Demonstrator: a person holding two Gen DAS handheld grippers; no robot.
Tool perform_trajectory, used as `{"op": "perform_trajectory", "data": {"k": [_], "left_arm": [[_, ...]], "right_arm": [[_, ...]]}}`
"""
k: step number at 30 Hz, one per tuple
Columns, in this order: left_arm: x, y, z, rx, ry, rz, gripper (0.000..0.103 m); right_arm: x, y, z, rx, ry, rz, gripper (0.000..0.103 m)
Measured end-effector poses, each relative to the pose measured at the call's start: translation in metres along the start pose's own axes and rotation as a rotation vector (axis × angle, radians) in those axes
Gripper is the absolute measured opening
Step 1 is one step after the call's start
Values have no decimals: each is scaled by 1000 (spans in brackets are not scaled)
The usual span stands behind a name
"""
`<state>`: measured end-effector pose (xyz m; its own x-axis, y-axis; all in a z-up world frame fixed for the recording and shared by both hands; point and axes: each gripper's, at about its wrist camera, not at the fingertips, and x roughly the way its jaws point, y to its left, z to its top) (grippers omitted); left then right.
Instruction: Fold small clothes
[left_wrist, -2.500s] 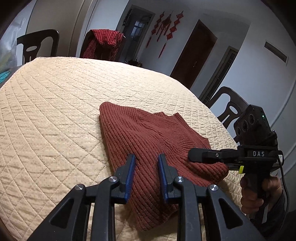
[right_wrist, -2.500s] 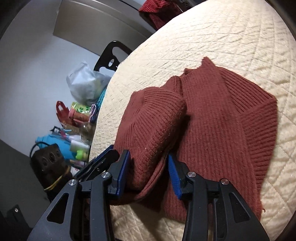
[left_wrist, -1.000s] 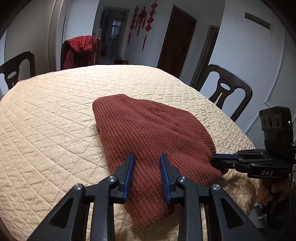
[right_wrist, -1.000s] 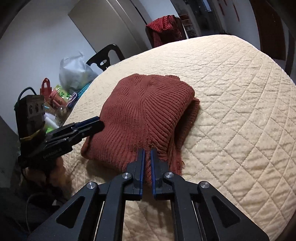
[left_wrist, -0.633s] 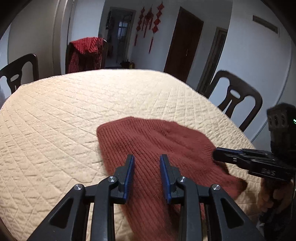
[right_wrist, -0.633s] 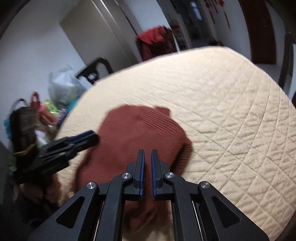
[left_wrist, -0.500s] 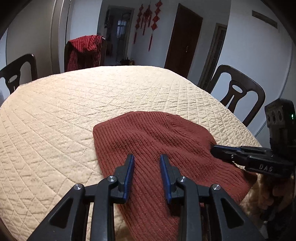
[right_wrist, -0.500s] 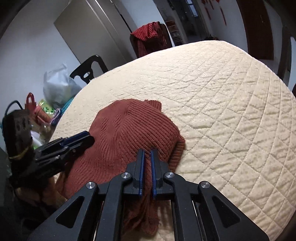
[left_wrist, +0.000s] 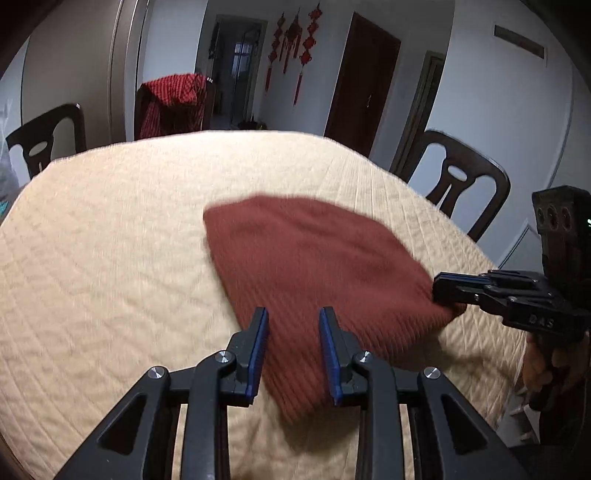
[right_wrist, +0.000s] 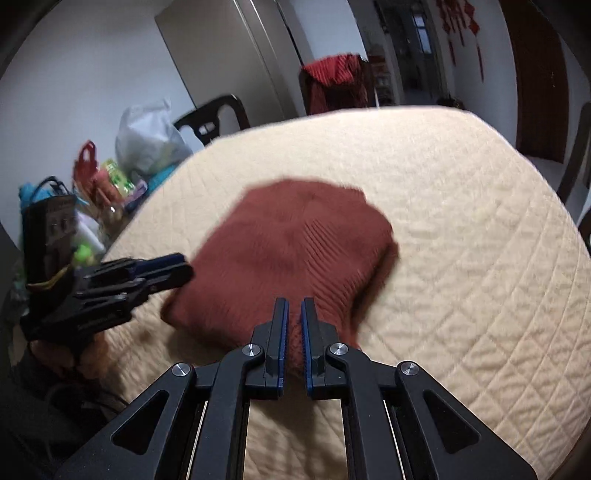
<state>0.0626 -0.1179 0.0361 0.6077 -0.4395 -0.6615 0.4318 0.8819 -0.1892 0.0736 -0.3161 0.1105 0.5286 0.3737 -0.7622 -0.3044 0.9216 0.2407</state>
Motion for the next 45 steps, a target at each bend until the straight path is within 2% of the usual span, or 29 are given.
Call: {"op": "perform_trajectory", "data": {"k": [1,14,28,31,38,40,41,45], "left_arm": [[1,-1,-2,-2,2,7,31],[2,-6,-2,7,-5,67,32],[-3,1,13,5,-27,110,32],[-1,4,16,-2,-26,120,32],[6,9,23,-26,-21,129,33],[7,11,25,-35,-24,129,37],[7,12,26,-39,-26,126,38],[11,16,28,-61,-28,103,42]], "right_arm": [[5,-5,-4,16,20,-8,5],[4,-8,-3,52,4,3,7],[-3,3,10,24,-26,-24,9],[-2,-1,13,40,-34,-25,17],[3,-9,22,67,-37,-46,19],[4,-11,24,79,-39,-43,29],[5,-13,25,91,-40,-37,40],[11,-21,27,130,-32,-24,42]]}}
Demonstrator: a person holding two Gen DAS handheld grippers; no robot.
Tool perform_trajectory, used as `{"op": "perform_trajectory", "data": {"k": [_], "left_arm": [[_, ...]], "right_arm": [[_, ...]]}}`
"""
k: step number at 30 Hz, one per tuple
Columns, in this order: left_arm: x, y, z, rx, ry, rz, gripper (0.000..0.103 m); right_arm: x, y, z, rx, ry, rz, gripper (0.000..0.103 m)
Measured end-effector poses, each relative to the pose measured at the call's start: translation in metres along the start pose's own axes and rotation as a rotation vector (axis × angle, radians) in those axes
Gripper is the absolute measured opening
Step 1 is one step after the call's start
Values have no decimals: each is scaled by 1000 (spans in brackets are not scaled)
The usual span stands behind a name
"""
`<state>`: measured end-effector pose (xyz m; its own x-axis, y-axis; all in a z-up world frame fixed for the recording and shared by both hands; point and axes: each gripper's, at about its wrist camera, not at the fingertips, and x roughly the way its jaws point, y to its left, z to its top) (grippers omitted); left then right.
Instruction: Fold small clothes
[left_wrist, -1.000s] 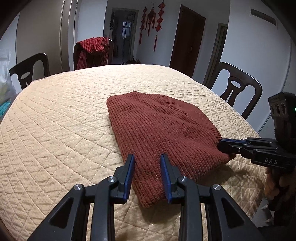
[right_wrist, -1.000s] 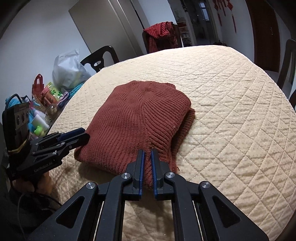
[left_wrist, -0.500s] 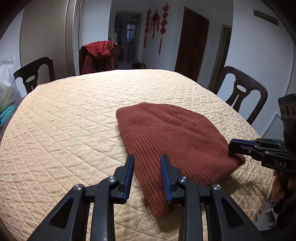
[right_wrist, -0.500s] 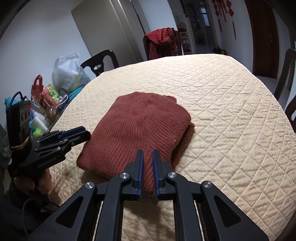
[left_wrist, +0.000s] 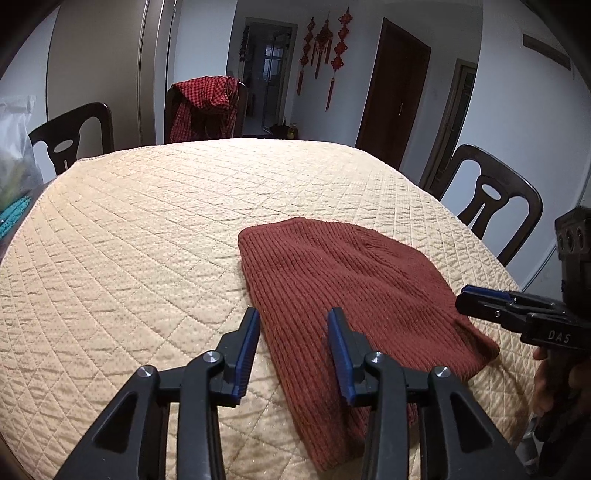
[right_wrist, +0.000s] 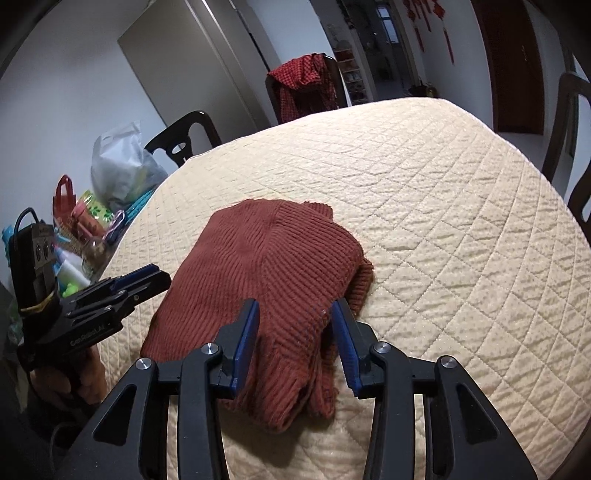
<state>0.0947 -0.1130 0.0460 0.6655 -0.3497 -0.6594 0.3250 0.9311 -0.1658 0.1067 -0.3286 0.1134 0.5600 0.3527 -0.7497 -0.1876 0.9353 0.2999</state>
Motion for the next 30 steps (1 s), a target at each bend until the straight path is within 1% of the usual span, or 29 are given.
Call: {"op": "perform_trajectory", "data": {"k": [3,5,7,8,9,14,18,24,30], "left_arm": [[8,5,-2,-28,19,-23,43],[13,9,-5,-53,35,-41,45],[16,12,-7,-75,39,-55,49],[17,13,-8,-84,42,-59,50],[18,15,-9,-99,47,-66,51],[23,18,-10,-125,59,-92,53],[30,23,-7,-152,79,-126,53],[27,14,-8,-124,74,-107,53],[34,13,-6,-124,85,-125,54]], "right_arm": [[6,-9,0,31,17,4,42],[11,-16,-1,60,34,6,42],[16,-22,-3,84,49,7,43],[18,-26,-5,103,55,18,46],[19,-29,-5,122,57,30,48],[22,-37,-5,160,65,76,48],[29,-42,0,179,67,123,48],[30,-40,0,167,78,144,48],[32,-45,2,177,83,168,45]]}}
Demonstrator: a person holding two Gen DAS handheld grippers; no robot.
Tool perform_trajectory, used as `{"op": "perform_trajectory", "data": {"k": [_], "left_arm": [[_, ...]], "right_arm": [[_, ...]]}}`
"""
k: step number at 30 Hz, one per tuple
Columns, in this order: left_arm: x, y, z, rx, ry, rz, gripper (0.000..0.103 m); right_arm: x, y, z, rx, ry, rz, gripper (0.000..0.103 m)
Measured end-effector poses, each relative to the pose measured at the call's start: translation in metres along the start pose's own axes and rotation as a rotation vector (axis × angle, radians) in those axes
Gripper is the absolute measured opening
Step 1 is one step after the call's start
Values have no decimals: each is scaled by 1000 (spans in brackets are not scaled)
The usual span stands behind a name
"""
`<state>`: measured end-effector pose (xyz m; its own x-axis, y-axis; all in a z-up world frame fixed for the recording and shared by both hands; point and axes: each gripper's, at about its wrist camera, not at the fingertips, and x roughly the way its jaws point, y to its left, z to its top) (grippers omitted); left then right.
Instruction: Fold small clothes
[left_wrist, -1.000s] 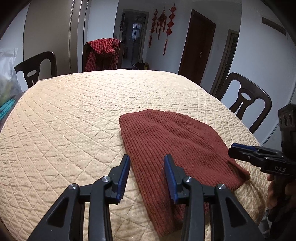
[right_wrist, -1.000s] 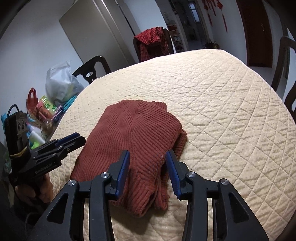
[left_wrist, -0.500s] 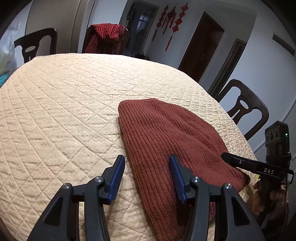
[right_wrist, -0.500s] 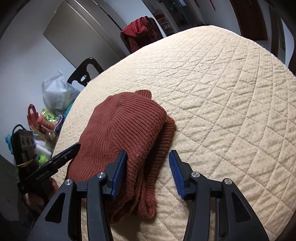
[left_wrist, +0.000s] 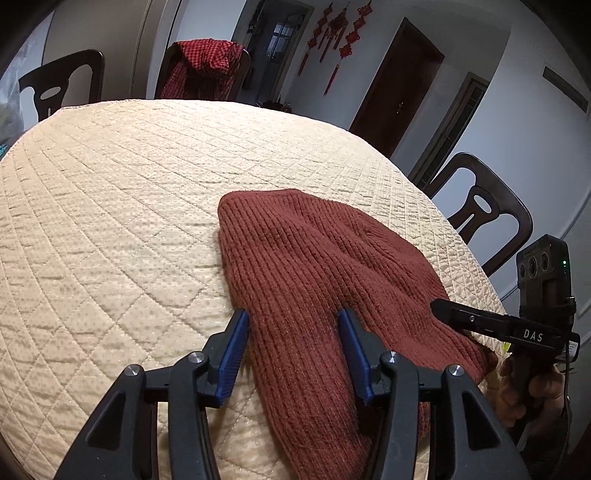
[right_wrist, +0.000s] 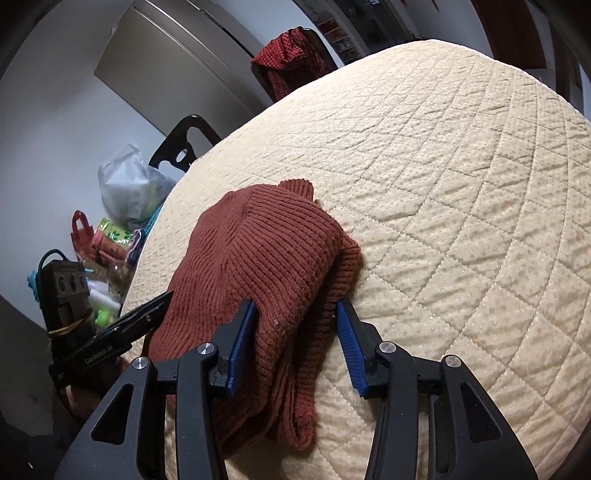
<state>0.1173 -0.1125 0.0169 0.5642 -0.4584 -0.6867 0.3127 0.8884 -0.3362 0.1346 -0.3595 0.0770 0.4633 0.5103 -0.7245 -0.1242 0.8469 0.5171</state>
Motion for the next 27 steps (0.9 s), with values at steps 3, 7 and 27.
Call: {"op": "perform_trajectory", "data": {"k": [3,7,27], "left_arm": [[0,1,0,5,-1,2,55],[-3,4,-1,-4,-5,-9,55],[17,-15,16,85,-26,51,47]], "right_arm": [[-1,0,2,-5,2,-7,45],[-6,3,2,-12,-19,-35,45],[16,17,22,-135,-52,-143,8]]}}
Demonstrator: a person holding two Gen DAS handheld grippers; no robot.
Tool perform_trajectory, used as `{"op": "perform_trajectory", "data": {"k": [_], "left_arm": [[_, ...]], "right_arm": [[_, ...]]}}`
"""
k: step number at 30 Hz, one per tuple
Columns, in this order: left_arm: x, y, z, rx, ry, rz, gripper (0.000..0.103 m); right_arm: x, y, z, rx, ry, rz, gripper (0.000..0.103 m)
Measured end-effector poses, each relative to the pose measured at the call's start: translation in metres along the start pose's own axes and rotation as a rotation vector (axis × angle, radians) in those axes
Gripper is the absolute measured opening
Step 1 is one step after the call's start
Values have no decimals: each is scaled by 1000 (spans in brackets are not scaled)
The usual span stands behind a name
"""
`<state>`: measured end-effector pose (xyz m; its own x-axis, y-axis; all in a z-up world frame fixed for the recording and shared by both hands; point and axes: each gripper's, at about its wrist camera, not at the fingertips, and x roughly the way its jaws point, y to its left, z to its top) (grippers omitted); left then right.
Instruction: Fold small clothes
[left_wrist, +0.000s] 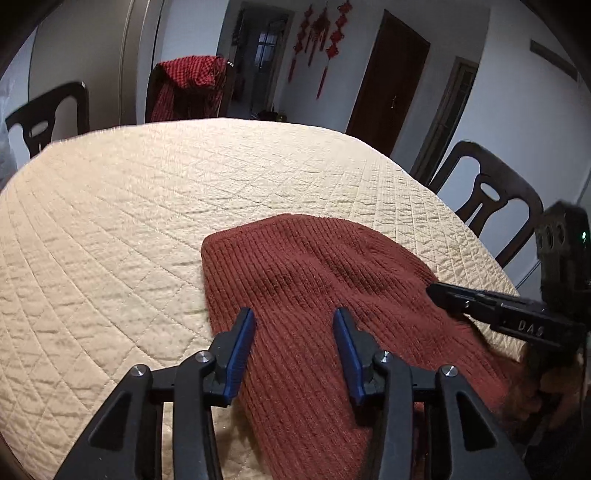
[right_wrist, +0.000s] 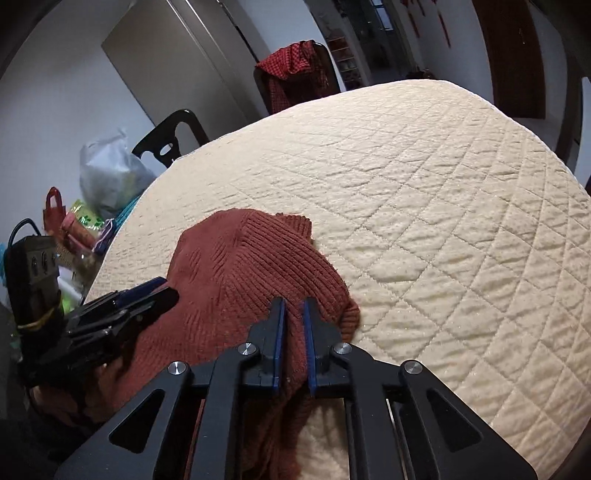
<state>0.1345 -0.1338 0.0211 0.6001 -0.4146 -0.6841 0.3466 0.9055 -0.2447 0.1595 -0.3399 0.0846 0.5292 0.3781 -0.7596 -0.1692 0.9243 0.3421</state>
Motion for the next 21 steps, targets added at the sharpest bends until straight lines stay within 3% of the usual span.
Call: {"op": "perform_trajectory", "data": {"k": [10,21], "left_arm": [[-25,-3,-5,9,-30,15,47],[-66,-19,-34,82,-81,58,46]], "right_arm": [[-30,24,-13,-74,-27,-18,11],[-58,57,-50,-260,-64,-48,11]]}}
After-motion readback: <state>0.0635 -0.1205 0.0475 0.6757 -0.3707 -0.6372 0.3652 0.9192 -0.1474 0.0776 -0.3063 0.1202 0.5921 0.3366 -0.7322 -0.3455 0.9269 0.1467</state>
